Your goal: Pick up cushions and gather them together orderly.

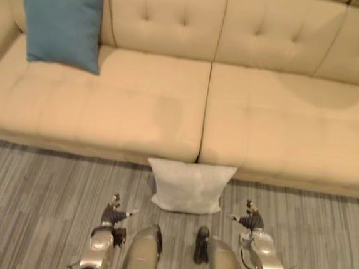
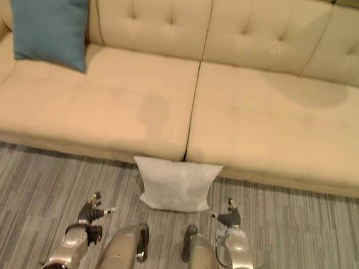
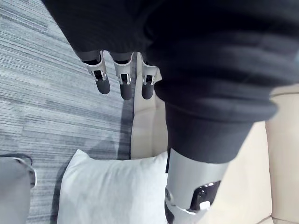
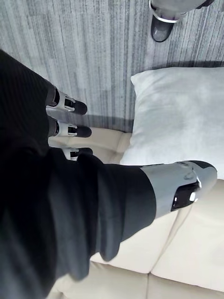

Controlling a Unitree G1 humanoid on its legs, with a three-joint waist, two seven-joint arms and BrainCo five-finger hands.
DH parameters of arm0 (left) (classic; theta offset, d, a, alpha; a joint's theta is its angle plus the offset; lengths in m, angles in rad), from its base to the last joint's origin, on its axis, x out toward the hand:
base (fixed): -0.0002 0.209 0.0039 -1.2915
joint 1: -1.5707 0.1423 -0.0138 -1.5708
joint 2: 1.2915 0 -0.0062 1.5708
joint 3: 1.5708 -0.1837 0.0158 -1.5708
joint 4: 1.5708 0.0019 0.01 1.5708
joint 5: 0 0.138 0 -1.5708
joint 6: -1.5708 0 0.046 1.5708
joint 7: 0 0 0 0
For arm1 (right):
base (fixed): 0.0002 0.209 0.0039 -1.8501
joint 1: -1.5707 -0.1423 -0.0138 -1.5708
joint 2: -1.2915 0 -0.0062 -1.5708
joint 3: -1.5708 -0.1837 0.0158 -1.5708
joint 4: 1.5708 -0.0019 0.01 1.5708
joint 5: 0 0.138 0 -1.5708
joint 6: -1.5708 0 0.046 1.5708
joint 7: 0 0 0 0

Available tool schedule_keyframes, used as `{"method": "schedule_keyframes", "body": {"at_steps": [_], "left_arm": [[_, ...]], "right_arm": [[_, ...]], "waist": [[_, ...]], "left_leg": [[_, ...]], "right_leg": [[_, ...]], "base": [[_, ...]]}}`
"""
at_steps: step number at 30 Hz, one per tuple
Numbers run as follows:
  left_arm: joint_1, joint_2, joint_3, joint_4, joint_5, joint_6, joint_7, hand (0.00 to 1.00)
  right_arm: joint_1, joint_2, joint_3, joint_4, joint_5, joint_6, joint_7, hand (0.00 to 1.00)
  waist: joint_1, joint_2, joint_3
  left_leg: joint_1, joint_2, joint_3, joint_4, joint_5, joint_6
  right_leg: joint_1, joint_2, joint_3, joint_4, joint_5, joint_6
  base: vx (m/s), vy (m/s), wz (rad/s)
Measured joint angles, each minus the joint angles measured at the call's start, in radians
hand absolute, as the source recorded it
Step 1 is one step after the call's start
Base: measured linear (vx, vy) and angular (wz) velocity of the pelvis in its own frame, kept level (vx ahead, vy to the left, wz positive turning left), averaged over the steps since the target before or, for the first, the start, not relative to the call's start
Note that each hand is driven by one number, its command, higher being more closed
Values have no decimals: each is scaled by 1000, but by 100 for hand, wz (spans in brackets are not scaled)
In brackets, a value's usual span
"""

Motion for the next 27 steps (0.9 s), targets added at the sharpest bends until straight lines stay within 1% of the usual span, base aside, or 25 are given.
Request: {"method": "schedule_keyframes", "body": {"at_steps": [1, 4, 5, 6, 7, 8, 11, 12, 13, 14, 16, 17, 19, 21, 22, 23, 27], "left_arm": [[-40, 1, 22, 0, -19, 0, 13, 0], [-118, 4, 75, 0, -51, -1, 30, 0], [-183, 6, 146, 1, -77, -1, 42, 0], [-202, 7, 160, 2, -83, -1, 46, 0], [-256, 10, 198, 2, -102, -2, 59, 0], [-319, 15, 233, 4, -119, -3, 68, 0], [-483, 31, 299, 5, -166, -5, 83, 0], [-522, 36, 303, 5, -178, -6, 84, 0], [-576, 44, 302, 4, -196, -13, 88, 0], [-602, 47, 302, 4, -203, -18, 92, 0], [-705, 57, 294, 3, -221, -20, 102, 0], [-726, 58, 287, 3, -226, -20, 103, 0], [-800, 61, 241, 2, -235, -20, 109, 0], [-841, 62, 204, 2, -240, -21, 121, 0], [-866, 62, 180, 2, -253, -21, 122, 100], [-877, 61, 172, 2, -253, -21, 122, 100], [-957, 50, 98, 2, -253, -21, 129, 100]], "right_arm": [[-31, 0, 0, 0, 22, 0, -4, 0], [-96, 0, -2, 7, 56, 0, -28, 0], [-166, -2, -5, 43, 79, 1, -43, 0], [-184, -2, -8, 49, 81, 1, -44, 0], [-239, -5, -23, 67, 101, 1, -46, 0], [-306, -7, -45, 86, 109, 2, -63, 0], [-511, -43, -71, 129, 140, 4, -84, 0], [-565, -58, -72, 135, 145, 4, -84, 0], [-639, -79, -75, 142, 149, 4, -86, 0], [-680, -87, -80, 144, 153, 4, -87, 0], [-829, -112, -81, 144, 181, 4, -103, 0], [-862, -115, -82, 143, 186, 4, -107, 0], [-953, -116, -87, 144, 221, 4, -119, 0], [-1003, -111, -87, 145, 236, 4, -133, 0], [-1030, -107, -87, 145, 245, 4, -139, 100], [-1042, -104, -86, 145, 257, 4, -147, 100], [-1088, -83, -69, 145, 305, 4, -172, 100]], "waist": [[0, 0, 25], [-1, -2, 57], [0, -5, 71], [0, -6, 76], [-1, -6, 90], [-1, -7, 101], [-3, -8, 154], [-3, -9, 168], [-3, -8, 180], [-3, -8, 182], [-6, -7, 205], [-6, -6, 207], [-6, -6, 211], [-5, -6, 211], [-5, -6, 211], [-5, -6, 211], [-21, -6, 211]], "left_leg": [[-59, 9, 0, 57, -20, 2], [-173, 16, -5, 133, -37, 7], [-280, 30, -10, 182, -36, 11], [-306, 33, -12, 193, -36, 13], [-379, 38, -22, 230, -34, 15], [-462, 47, -33, 271, -35, 16], [-636, 62, -45, 369, -37, 20], [-673, 63, -48, 391, -37, 21], [-739, 67, -50, 426, -39, 25], [-770, 71, -50, 442, -42, 30], [-885, 80, -57, 503, -45, 34], [-908, 80, -59, 513, -45, 34], [-980, 80, -60, 541, -42, 38], [-1017, 80, -61, 550, -40, 40], [-1033, 80, -61, 549, -38, 37], [-1038, 80, -61, 549, -36, 36], [-1046, 78, -58, 528, -29, 25]], "right_leg": [[-60, -4, 0, 57, -15, -2], [-172, -8, 0, 129, -29, 0], [-272, -8, -9, 161, -26, -4], [-295, -9, -11, 171, -26, -5], [-361, -9, -18, 201, -18, -17], [-436, -6, -24, 232, -17, -20], [-605, -6, -28, 322, -15, -25], [-643, -7, -25, 344, -15, -25], [-710, -7, -22, 377, -15, -25], [-744, -6, -21, 393, -15, -25], [-856, -6, -18, 453, -15, -26], [-879, -7, -18, 463, -15, -26], [-957, -12, -14, 499, -14, -26], [-995, -13, -13, 510, -11, -31], [-1010, -13, -14, 509, -7, -38], [-1016, -13, -14, 509, -6, -39], [-1025, -15, -15, 492, -2, -44]], "base": [[-182, 12, -9], [-169, -2, -8], [-145, 4, -13], [-163, -2, -11], [-125, -11, -6], [-135, -22, -5], [-89, -27, -9], [-94, -33, -15], [-84, -28, -14], [-123, -40, -20], [-153, -42, -14], [-125, -27, -5], [-112, -25, -2], [-86, -18, -1], [-73, -12, -2], [-60, -3, -3], [-39, 10, 1]]}}
